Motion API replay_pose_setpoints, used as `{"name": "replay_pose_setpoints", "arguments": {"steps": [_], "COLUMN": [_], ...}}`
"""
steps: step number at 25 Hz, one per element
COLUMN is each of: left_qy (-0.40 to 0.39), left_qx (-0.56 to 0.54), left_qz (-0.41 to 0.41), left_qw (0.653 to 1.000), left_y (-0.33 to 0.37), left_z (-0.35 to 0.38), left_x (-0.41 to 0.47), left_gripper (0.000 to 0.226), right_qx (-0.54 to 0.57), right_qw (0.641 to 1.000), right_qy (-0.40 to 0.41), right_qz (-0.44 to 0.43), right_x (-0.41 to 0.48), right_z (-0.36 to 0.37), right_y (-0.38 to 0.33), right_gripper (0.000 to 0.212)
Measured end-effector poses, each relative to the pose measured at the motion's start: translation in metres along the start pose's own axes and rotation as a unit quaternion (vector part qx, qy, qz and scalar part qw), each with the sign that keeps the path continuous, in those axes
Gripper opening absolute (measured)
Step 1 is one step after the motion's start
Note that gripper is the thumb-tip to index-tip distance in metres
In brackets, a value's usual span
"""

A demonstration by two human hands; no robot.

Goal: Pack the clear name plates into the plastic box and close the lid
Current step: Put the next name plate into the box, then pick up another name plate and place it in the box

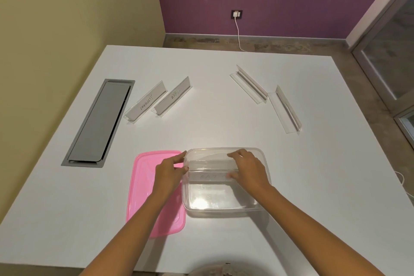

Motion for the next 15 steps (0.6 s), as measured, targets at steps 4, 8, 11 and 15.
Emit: {"name": "replay_pose_setpoints", "arguments": {"steps": [4,8,11,15], "left_qy": [0.030,0.023,-0.039,-0.084], "left_qx": [0.060,0.111,0.175,0.247], "left_qz": [0.036,0.114,0.160,0.173], "left_qw": [0.997,0.987,0.971,0.950], "left_y": [0.009,0.032,0.049,0.060], "left_z": [0.003,0.015,0.033,0.052], "left_x": [0.005,0.015,0.026,0.036], "left_gripper": [0.043,0.033,0.029,0.028], "right_qx": [0.063,0.123,0.094,0.002], "right_qw": [0.978,0.961,0.957,0.955], "right_qy": [0.192,0.245,0.243,0.184], "right_qz": [-0.045,0.039,0.125,0.231], "right_x": [-0.003,0.030,0.065,0.105], "right_z": [-0.035,-0.060,-0.071,-0.076], "right_y": [0.002,0.046,0.090,0.142], "right_gripper": [0.020,0.016,0.025,0.038]}}
Point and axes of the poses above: each hand's wrist, its own x-axis towards the middle knuckle, its own z-axis out of the palm, y = z × x, the point moved 3 cm from there along x, towards the middle knuckle, and after that the axes turned 3 degrees about -y, right-handed, at the moved point
